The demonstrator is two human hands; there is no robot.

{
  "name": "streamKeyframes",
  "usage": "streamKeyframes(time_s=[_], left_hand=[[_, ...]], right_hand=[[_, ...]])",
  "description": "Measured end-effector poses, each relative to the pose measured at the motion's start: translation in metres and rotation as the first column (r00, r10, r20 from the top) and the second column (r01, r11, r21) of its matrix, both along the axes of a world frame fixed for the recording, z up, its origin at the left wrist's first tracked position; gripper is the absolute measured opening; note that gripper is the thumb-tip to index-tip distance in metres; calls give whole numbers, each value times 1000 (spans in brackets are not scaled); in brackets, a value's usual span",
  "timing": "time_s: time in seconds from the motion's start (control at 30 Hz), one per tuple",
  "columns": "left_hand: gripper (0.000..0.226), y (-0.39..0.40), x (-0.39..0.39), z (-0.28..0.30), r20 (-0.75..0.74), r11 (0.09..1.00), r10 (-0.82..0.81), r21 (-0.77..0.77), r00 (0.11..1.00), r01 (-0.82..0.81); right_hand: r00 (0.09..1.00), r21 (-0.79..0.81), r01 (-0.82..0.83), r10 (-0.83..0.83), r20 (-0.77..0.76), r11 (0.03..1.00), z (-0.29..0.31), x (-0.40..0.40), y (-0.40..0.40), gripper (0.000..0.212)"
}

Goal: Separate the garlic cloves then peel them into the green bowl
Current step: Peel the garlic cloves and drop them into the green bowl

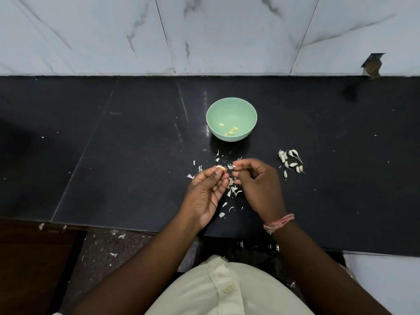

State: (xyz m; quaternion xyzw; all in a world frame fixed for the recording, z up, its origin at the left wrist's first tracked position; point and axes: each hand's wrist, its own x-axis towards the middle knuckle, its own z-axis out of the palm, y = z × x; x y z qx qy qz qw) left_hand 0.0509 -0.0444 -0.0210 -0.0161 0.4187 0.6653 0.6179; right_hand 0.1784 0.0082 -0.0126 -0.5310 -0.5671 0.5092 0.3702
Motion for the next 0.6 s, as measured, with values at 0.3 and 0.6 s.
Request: streamKeyframes(time_s=[0.3, 0.6], left_hand=[[6, -3, 3, 5, -153, 999, -21, 45, 988, 29], [4, -4, 2, 2, -348, 992, -2, 118, 937, 46]], right_hand=[[985, 259, -141, 110, 129, 955, 12, 1, -8, 12], [992, 144, -123, 118, 44, 982, 19, 1, -9, 18]])
